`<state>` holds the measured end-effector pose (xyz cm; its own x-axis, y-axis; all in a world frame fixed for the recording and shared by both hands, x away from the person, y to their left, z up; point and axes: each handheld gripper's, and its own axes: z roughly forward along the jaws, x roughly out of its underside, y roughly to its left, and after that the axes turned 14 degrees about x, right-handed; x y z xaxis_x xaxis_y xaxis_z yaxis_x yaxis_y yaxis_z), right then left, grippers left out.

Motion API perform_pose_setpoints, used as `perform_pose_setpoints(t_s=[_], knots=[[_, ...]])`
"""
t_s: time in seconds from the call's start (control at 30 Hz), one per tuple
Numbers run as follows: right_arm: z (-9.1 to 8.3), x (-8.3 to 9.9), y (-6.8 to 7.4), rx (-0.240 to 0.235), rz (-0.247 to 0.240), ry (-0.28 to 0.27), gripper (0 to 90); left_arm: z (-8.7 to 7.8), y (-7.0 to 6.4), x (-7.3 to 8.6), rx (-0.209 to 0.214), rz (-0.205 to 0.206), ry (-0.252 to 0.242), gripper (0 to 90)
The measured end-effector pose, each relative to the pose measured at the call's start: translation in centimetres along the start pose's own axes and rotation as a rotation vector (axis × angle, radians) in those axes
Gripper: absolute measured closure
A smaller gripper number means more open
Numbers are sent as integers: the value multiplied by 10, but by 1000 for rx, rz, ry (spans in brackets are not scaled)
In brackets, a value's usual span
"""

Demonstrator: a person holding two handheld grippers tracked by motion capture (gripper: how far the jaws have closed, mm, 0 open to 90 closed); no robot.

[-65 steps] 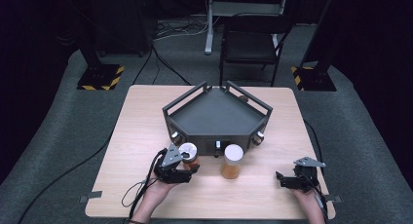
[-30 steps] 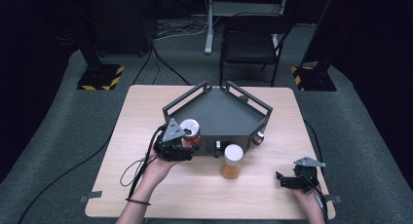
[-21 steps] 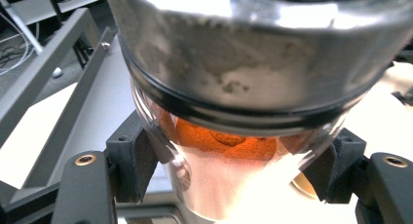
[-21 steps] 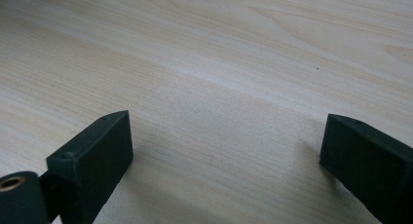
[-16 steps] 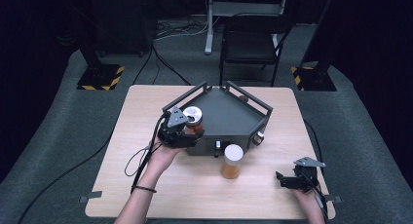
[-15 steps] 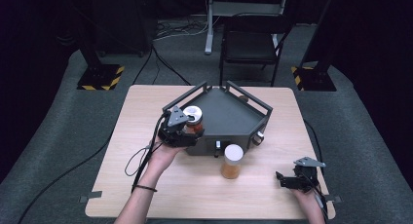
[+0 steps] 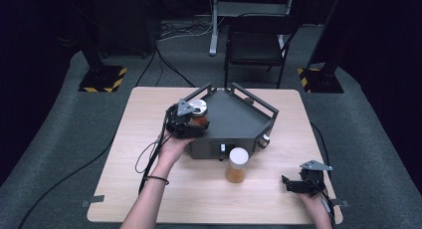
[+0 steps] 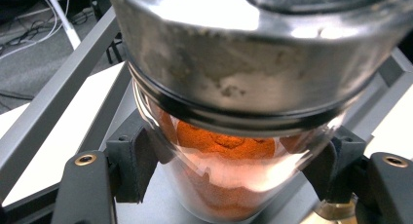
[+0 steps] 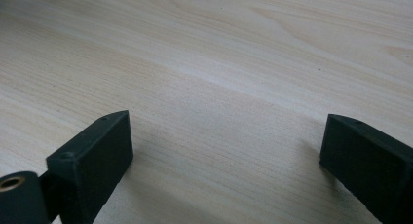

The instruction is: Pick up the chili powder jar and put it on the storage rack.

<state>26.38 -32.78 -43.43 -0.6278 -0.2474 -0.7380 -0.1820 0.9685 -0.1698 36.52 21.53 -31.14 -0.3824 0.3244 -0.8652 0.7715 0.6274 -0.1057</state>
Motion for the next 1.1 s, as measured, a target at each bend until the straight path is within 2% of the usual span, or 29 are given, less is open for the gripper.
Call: perform_pose_setpoints(t_s=[0.2, 0.53, 0.9, 1.0, 1.1], knots=[[0, 0, 0, 0, 0, 0, 41, 8, 4, 0, 9, -35, 8, 300], [0, 0, 0, 0, 1, 0, 41, 14, 5, 0, 18, -43, 20, 300], [0, 0, 0, 0, 0, 0, 41, 12, 5, 2, 24, -45, 12, 295], [0, 0, 0, 0, 1, 0, 41, 7, 5, 4, 30, -59, -16, 251], [0, 0, 0, 0, 1, 0, 40, 4, 4, 3, 30, -51, -12, 210]])
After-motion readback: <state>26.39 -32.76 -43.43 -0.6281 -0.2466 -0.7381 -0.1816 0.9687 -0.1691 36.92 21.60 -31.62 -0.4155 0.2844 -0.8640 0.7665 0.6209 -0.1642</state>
